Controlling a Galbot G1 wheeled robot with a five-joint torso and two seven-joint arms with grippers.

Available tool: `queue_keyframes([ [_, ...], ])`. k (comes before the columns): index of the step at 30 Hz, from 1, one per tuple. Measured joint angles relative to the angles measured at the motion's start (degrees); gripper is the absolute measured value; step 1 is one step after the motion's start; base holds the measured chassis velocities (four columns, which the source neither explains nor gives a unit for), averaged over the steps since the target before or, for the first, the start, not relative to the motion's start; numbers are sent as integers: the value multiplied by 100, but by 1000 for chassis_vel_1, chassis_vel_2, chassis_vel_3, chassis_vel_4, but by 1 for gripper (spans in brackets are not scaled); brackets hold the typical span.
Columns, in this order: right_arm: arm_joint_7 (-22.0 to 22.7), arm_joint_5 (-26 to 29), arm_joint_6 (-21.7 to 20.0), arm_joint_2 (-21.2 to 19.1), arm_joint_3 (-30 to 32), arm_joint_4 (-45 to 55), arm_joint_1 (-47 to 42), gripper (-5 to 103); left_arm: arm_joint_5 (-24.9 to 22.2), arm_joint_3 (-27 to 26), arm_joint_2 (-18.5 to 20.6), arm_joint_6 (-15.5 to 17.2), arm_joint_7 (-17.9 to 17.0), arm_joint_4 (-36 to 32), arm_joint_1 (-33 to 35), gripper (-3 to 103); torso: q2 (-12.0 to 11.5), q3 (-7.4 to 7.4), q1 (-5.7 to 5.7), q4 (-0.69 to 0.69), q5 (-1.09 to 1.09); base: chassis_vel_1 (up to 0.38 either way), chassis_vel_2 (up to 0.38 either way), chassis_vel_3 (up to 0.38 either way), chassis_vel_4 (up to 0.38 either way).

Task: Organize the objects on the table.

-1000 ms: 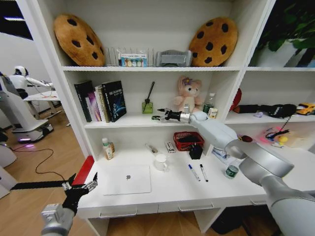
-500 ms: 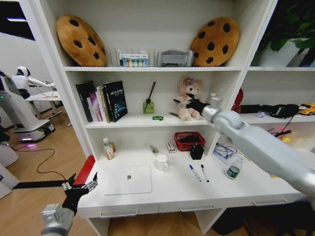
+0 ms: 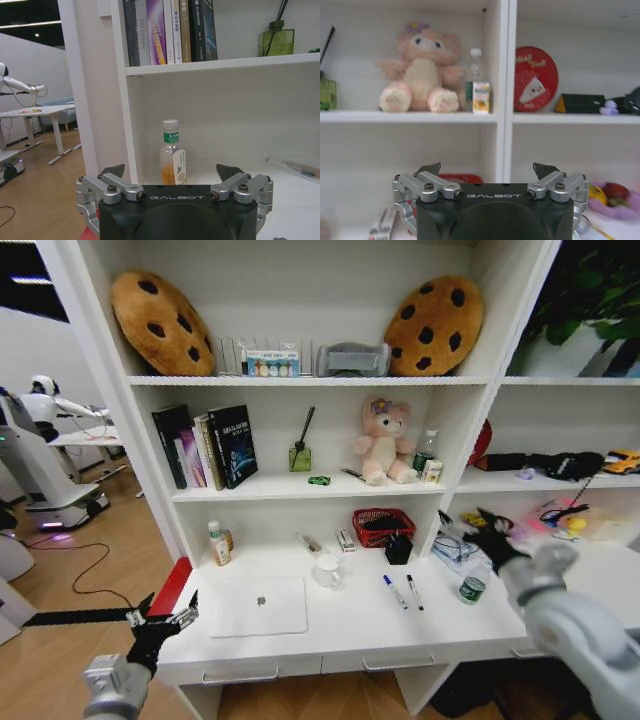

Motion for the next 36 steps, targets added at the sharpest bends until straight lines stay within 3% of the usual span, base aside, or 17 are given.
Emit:
queue_keyframes([
  [1,-152,-366,189,356,81,74,-379,100,0,0,0,0,0,0,0,100,0,0,-1,0,0,0,0,0,0],
  [2,-152,-366,189,356,81,74,-379,100,0,0,0,0,0,0,0,100,0,0,-1,0,0,0,0,0,0],
  [4,-480,-1193,836,1043,59,133,-1101,100,0,0,0,0,1,0,0,100,0,1,0,6,-3,0,0,0,0],
  [7,-609,-1410,1020,1308,-2,135,-1309,100,0,-1,-1,0,-2,0,0,100,0,1,0,7,-4,0,0,0,0],
  [9,-803,-1951,1518,2057,-262,14,-1617,100,0,0,0,0,0,0,0,100,0,1,0,0,-1,0,0,0,0],
  [10,-803,-1951,1518,2057,-262,14,-1617,100,0,0,0,0,0,0,0,100,0,1,0,0,-1,0,0,0,0],
  [12,-866,-2375,1832,2557,-598,-105,-1661,100,0,0,0,0,3,0,0,100,0,1,0,4,-2,0,0,0,0],
  [27,-1073,-2371,1998,2613,-1152,-330,-1350,100,0,0,0,0,0,0,0,100,-1,1,1,4,-2,-31,-29,30,28],
  [36,-1057,-2232,1639,2155,-1669,-397,-915,100,0,0,0,0,-1,0,0,100,-2,3,2,4,2,-186,-190,187,178],
])
